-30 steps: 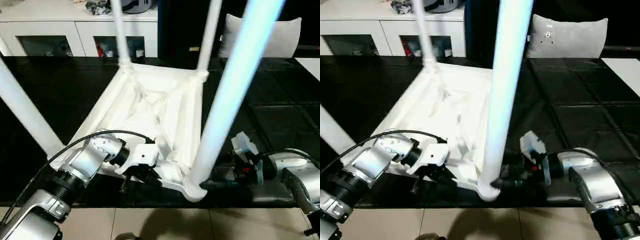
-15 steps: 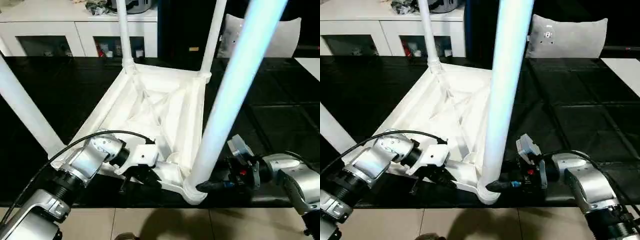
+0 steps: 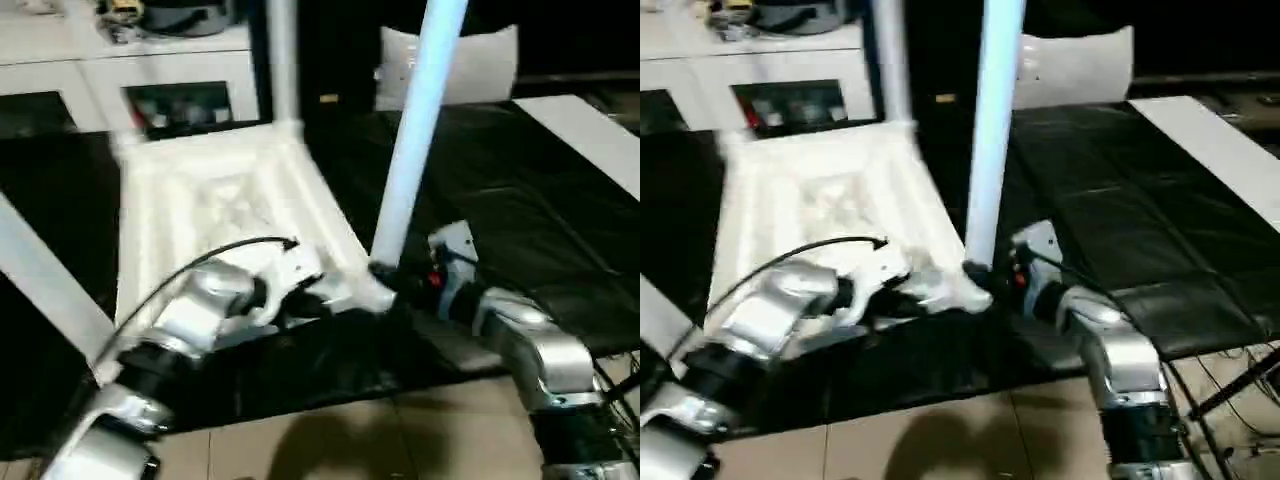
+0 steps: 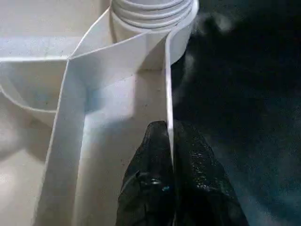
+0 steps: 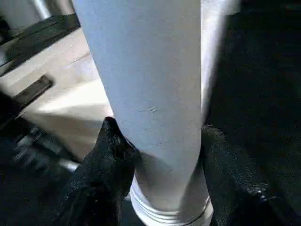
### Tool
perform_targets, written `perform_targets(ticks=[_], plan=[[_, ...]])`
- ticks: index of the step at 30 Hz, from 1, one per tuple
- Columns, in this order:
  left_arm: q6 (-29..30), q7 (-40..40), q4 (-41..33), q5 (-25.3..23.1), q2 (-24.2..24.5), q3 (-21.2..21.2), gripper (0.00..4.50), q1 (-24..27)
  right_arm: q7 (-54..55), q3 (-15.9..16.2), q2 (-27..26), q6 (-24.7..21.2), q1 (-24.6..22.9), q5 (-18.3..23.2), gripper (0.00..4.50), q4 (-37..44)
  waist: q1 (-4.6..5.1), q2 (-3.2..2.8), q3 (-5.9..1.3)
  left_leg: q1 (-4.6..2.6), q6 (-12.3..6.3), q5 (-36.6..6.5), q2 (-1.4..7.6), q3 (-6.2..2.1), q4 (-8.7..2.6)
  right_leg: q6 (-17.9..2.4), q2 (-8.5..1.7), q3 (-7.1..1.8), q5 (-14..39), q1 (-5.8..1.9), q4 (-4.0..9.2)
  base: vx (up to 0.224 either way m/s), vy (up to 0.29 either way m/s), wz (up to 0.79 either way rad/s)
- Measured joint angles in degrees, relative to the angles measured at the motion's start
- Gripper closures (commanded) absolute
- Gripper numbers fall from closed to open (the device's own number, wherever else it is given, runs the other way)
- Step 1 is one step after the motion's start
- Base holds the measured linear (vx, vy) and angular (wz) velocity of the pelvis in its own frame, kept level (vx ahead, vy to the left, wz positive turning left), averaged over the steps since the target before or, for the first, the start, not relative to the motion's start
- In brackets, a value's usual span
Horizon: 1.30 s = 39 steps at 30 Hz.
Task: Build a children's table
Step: Rotate leg to tighten
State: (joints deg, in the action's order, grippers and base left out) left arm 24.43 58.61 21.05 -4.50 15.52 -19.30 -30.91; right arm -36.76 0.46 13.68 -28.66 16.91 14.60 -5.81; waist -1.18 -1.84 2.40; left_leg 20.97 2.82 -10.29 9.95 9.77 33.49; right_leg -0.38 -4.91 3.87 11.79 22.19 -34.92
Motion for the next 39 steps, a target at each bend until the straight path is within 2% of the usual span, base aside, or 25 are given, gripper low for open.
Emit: perform_targets(ticks=[6, 8, 14, 22, 25, 27, 31, 39], plan=[[0.4, -0.2, -2.1, 0.4, -1.5, -0.3, 4.5, 0.7, 1.3, -0.6, -1.0, 1.8, -1.7, -0.2, 1.48, 1.1, -1.99, -0.15, -0.04, 0.39, 0.03, 0.0, 0.0, 0.03, -0.28, -0.3, 0.01, 0.01, -0.6, 0.63, -0.01, 0.0, 0.0, 0.0], [-0.4, -0.1, -2.1, 0.4, -1.3, -0.7, 4.5, 0.5, 0.4, -0.5, -0.3, 1.9, -2.3, -0.2, 1.36, 2.0, -2.37, -0.17, -0.04, 0.44, 0.03, 0.0, 0.0, 0.04, -0.32, -0.2, 0.01, 0.03, -0.5, 0.7, -0.01, 0.0, 0.0, 0.0], [-8.7, 2.5, 0.2, 0.0, 1.1, -2.4, 4.5, 0.3, -9.7, -0.1, 6.4, 5.7, -5.2, 1.8, 0.88, 3.0, -3.86, -0.25, 0.02, 0.41, 0.04, 0.0, -0.02, 0.08, -0.23, -0.2, -0.05, 0.02, -0.6, 0.62, 0.02, 0.0, 0.0, 0.0], [-16.3, 12.0, 2.9, 0.2, 6.4, -4.9, 4.5, -1.3, -24.8, 0.8, 14.8, 9.8, -4.7, 3.8, 0.16, 0.7, -4.19, -0.25, 0.02, 0.42, 0.02, 0.0, -0.04, 0.16, -0.08, -0.2, -0.17, 0.03, -0.7, 0.51, 0.01, 0.0, 0.0, 0.0], [-19.0, 15.8, 3.7, 0.8, 8.1, -5.4, 4.5, -1.6, -30.1, 1.8, 17.8, 10.9, -3.3, 4.1, 0.16, 0.1, -4.53, -0.24, 0.02, 0.44, -0.01, -0.1, -0.04, 0.16, -0.06, -0.2, -0.17, 0.05, -0.7, 0.51, 0.0, 0.0, 0.0, 0.0], [-20.4, 17.8, 3.8, 1.0, 8.8, -6.0, 4.5, -1.7, -33.5, 2.6, 19.0, 10.9, -3.2, 5.0, 0.53, 0.1, -4.96, -0.21, 0.02, 0.44, -0.04, -0.1, -0.02, 0.17, -0.05, -0.2, -0.17, 0.06, -0.7, 0.5, 0.0, 0.0, 0.0, 0.0], [-23.1, 22.0, 3.8, 1.0, 10.2, -7.6, 4.5, -2.3, -39.8, 5.4, 20.3, 9.6, -3.2, 6.3, 0.91, 0.1, -5.86, -0.18, 0.03, 0.49, -0.09, -0.1, -0.02, 0.18, 0.07, -0.2, -0.21, 0.07, -0.7, 0.5, -0.02, 0.0, 0.0, 0.0], [-25.7, 25.2, 3.8, 1.2, 10.6, -9.0, 4.5, -2.4, -43.7, 7.5, 20.2, 9.2, -3.1, 7.3, 1.42, -0.1, -6.14, -0.12, 0.02, 0.44, -0.11, -0.1, -0.03, 0.24, 0.2, -0.3, -0.28, 0.06, -0.7, 0.44, -0.07, 0.0, 0.0, 0.0]])
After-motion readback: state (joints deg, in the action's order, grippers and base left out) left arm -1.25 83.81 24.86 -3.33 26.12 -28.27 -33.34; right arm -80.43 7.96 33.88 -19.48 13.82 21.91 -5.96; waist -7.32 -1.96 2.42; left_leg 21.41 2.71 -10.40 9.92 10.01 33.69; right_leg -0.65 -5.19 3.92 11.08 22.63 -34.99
